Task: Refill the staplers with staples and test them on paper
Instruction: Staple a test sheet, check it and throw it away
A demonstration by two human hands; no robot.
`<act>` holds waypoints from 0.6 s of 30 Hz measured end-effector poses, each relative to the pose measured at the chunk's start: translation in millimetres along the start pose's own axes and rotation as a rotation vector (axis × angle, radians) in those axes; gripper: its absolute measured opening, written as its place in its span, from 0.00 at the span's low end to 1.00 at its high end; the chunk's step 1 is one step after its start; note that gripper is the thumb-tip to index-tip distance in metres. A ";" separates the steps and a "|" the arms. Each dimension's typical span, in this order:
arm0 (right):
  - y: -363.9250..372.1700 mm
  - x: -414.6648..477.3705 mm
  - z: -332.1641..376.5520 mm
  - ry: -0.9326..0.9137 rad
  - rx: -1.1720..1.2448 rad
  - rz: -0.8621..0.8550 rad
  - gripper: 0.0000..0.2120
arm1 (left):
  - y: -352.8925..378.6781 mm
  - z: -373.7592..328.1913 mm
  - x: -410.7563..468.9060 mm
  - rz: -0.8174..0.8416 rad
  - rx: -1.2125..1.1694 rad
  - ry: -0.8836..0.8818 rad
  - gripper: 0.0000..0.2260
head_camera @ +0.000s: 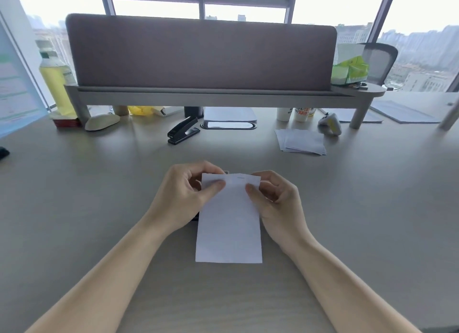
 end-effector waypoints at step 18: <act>-8.1 -11.3 18.5 -0.183 -0.056 -0.085 0.11 | -9.7 -20.8 -19.5 -0.158 0.077 0.258 0.10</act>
Point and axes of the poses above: each hand's wrist, its own x-axis towards the middle knuckle, its own y-axis out of the palm, z = x × y, the point moved 8 cm from there along x, towards the middle knuckle, and after that the axes turned 3 degrees about y, right-handed, at the moved point
